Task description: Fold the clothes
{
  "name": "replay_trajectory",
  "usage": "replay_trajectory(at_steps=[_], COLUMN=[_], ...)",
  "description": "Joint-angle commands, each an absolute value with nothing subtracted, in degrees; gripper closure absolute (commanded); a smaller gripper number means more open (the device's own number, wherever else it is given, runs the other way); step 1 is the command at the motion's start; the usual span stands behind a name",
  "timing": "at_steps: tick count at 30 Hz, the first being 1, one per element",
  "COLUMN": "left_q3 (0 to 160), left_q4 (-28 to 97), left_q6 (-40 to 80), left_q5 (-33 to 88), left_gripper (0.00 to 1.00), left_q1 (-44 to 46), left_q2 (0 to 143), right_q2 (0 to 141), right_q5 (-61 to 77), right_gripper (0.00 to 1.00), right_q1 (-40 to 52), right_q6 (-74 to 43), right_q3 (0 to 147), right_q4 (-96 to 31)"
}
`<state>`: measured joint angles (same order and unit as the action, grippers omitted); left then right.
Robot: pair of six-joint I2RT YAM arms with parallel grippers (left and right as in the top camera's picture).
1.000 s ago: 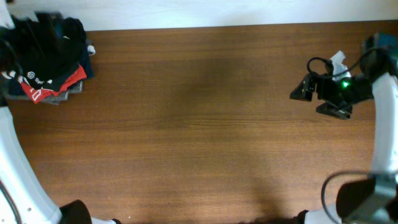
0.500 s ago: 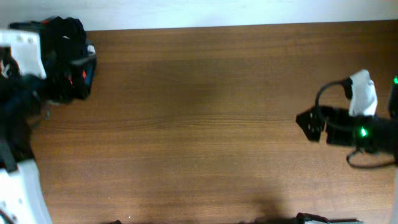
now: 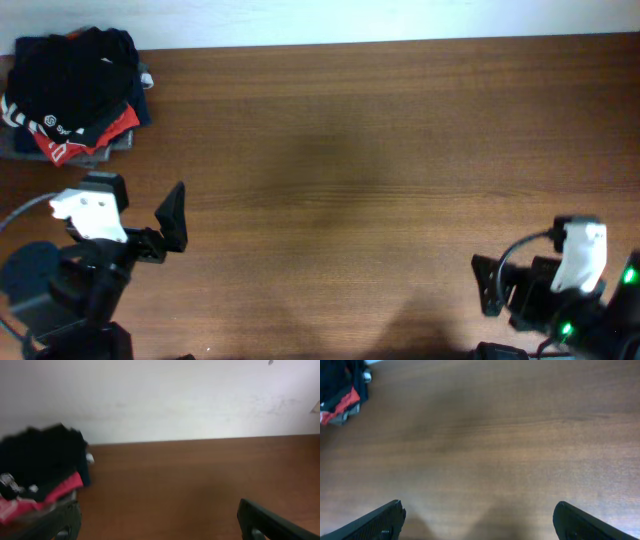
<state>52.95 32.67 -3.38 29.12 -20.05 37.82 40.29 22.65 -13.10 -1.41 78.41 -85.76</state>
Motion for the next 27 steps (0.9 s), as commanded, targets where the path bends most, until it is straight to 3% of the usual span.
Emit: replay_trajectory(at_steps=[1, 4, 12, 27], left_q3=[47.6, 43.5, 38.4, 38.4], left_q4=[30.3, 27.6, 25.1, 25.1], left_q6=[-1.3, -1.1, -0.6, -0.6], left_q5=[31.4, 33.3, 33.2, 33.2], left_gripper=[0.01, 0.01, 0.01, 0.01], left_q1=[-20.0, -20.0, -20.0, -20.0], left_q2=[36.3, 36.4, 40.3, 49.2], right_q2=[31.2, 24.4, 19.7, 19.7], right_q5=[19.0, 15.0, 12.1, 11.5], right_gripper=[0.01, 0.01, 0.01, 0.01], right_q1=[-12.8, -12.8, -12.8, -12.8], right_q6=[-7.8, -13.1, -13.1, -13.2], right_q3=[68.8, 63.0, 57.6, 57.3], right_q4=[-80.7, -74.6, -63.6, -63.7])
